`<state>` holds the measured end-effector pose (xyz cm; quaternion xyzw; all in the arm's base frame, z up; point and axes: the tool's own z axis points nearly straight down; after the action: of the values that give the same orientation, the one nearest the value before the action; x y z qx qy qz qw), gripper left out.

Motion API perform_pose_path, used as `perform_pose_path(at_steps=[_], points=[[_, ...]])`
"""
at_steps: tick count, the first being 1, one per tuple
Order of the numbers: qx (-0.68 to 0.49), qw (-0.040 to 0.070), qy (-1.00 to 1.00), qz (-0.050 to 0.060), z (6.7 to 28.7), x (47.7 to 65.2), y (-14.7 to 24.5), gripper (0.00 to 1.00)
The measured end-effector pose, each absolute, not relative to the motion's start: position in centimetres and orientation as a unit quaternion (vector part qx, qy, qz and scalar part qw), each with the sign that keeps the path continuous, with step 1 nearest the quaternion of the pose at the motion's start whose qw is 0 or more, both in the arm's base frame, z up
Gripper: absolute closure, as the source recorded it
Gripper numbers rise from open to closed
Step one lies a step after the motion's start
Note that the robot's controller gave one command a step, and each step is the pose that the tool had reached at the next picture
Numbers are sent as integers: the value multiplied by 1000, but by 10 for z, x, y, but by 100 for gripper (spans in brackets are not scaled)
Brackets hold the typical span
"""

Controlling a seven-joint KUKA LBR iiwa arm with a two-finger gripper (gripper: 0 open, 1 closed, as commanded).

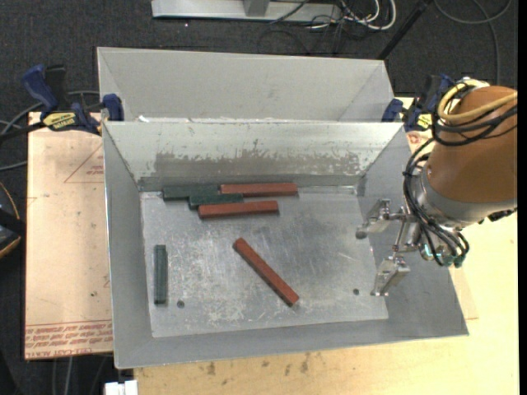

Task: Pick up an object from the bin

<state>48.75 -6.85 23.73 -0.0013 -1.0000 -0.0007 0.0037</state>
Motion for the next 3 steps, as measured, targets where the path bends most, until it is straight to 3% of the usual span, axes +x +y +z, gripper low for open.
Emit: perform_pose_path(at_steps=[1, 2, 3], points=[[0, 0, -1000, 0, 241, 489, -68, 0], [-27, -3, -1000, -1, 168, 501, -31, 0], [-47, -2, -999, -2, 161, 524, 19, 0]])
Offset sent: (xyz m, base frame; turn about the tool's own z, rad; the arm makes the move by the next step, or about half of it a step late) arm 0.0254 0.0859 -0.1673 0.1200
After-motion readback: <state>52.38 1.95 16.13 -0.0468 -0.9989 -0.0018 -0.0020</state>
